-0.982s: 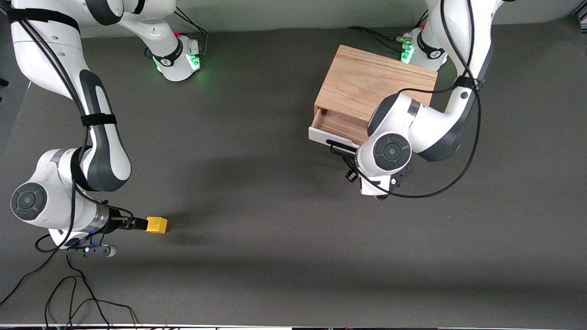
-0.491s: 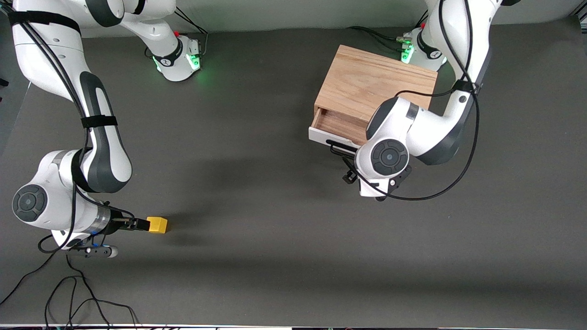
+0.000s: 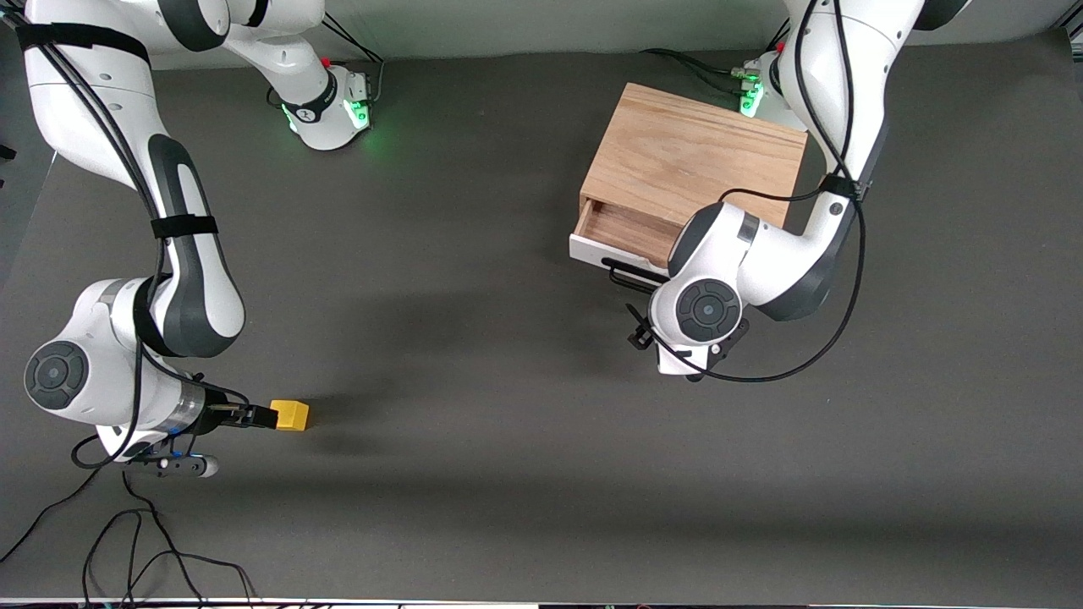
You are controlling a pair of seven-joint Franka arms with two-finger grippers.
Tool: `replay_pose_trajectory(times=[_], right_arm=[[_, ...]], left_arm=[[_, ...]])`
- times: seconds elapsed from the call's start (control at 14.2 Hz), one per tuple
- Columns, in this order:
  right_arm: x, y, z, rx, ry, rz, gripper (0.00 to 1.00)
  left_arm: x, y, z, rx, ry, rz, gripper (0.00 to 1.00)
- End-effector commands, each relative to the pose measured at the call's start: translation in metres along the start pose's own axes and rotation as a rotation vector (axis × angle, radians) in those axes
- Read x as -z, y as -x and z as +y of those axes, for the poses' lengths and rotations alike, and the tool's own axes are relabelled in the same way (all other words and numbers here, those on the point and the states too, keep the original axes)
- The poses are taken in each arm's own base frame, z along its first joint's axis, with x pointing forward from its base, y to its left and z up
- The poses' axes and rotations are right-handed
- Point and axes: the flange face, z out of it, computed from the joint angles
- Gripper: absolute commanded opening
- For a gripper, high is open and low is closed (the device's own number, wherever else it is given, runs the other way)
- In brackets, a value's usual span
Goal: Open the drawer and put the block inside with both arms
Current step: 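Grasp the yellow cube with the right gripper while the left gripper holds the handle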
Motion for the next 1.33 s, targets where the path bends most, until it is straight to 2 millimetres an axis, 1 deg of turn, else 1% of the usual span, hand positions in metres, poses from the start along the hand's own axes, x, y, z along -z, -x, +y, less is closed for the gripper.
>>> replay_pose_trajectory(times=[0.0, 0.07, 0.14, 0.28, 0.35, 0.42, 0.49, 0.63, 0.91, 1.05, 1.26], right_arm=[[0.001, -0.005, -0.003, -0.001, -0.014, 0.014, 1.0], [0.001, -0.005, -0.002, -0.002, -0.014, 0.014, 1.0], [-0.002, -0.005, -0.002, -0.002, -0.014, 0.011, 1.0], [-0.005, -0.005, -0.002, -0.002, -0.013, 0.008, 1.0], [-0.005, -0.006, -0.002, -0.002, -0.013, 0.01, 1.0], [-0.007, -0.006, -0.002, -0.002, -0.012, 0.007, 1.0], [-0.008, -0.006, -0.002, -0.002, -0.012, 0.005, 1.0], [-0.008, -0.006, -0.002, -0.002, -0.012, 0.005, 1.0], [-0.009, -0.006, -0.002, -0.002, -0.012, 0.004, 1.0], [-0.01, -0.006, -0.002, -0.001, -0.01, 0.002, 1.0], [-0.023, -0.009, -0.002, -0.001, -0.008, 0.004, 1.0]], left_arm=[[0.001, 0.001, 0.003, -0.01, 0.002, 0.012, 0.75], [0.003, 0.002, 0.003, -0.021, 0.007, 0.013, 0.38], [0.005, 0.001, 0.004, -0.023, 0.009, 0.016, 0.28], [0.0, 0.0, 0.005, -0.023, 0.008, 0.016, 0.26], [0.001, 0.0, 0.005, -0.023, 0.015, 0.018, 0.12], [0.001, 0.0, 0.005, -0.023, 0.016, 0.019, 0.03], [0.001, -0.001, 0.005, -0.021, 0.017, 0.017, 0.0], [0.003, -0.001, 0.005, -0.008, 0.023, 0.019, 0.0], [0.014, -0.001, 0.006, -0.002, 0.038, 0.023, 0.0], [0.024, -0.001, 0.009, 0.009, 0.055, 0.028, 0.0], [0.034, -0.002, 0.011, 0.011, 0.071, 0.052, 0.0]])
